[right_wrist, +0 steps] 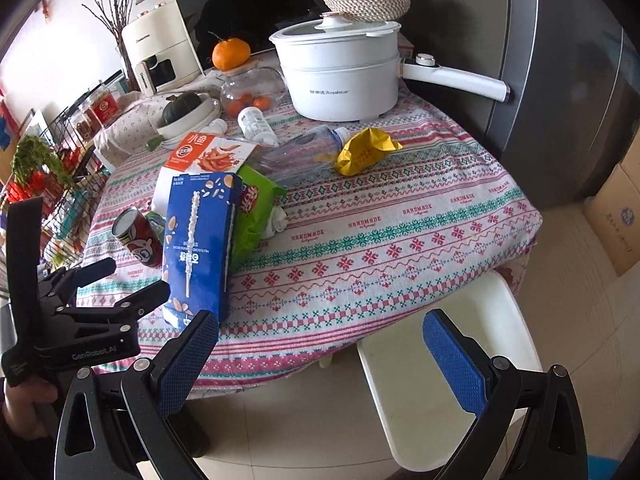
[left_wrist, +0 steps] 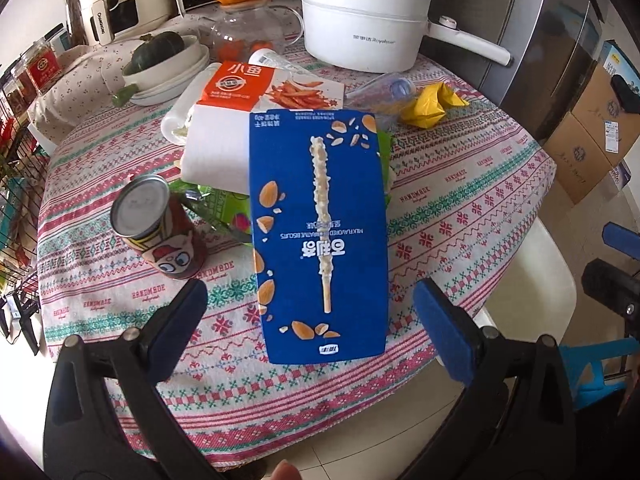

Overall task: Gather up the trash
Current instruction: 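Lower the left tool onto the blue biscuit box and close it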

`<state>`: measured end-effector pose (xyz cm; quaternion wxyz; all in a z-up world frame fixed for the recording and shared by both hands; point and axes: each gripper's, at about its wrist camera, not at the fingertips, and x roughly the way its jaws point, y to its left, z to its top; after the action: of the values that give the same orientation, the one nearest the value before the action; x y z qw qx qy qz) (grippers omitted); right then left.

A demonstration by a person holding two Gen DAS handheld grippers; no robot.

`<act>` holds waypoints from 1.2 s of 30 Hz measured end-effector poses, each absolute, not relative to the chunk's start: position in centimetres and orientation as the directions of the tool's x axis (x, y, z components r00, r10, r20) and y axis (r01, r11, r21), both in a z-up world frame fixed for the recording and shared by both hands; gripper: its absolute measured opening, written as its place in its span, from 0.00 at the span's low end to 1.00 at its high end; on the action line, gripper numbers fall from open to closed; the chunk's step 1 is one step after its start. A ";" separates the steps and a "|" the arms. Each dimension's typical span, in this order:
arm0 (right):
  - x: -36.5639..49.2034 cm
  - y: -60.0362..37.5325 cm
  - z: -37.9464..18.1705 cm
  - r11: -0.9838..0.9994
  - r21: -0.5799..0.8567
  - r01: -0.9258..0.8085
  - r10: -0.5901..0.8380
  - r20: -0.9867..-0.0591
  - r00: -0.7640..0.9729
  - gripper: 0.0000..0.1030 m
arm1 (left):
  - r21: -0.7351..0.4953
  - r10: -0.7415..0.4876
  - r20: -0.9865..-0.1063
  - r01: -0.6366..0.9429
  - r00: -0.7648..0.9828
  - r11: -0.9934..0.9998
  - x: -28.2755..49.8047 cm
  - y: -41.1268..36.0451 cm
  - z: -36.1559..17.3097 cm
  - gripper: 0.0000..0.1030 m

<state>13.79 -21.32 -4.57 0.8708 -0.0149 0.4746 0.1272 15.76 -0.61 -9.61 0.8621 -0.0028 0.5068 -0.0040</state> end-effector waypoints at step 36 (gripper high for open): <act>16.7 -21.7 -6.2 0.977 0.076 -0.200 0.165 -0.861 0.481 1.00 | -0.079 -0.089 -0.861 0.041 0.502 0.996 16.6 -0.2 -8.7 0.89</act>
<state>16.68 -21.74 -6.16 0.8603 -0.0173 0.4983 0.1060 16.58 -0.17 -8.70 0.8661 -0.0242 0.4978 -0.0373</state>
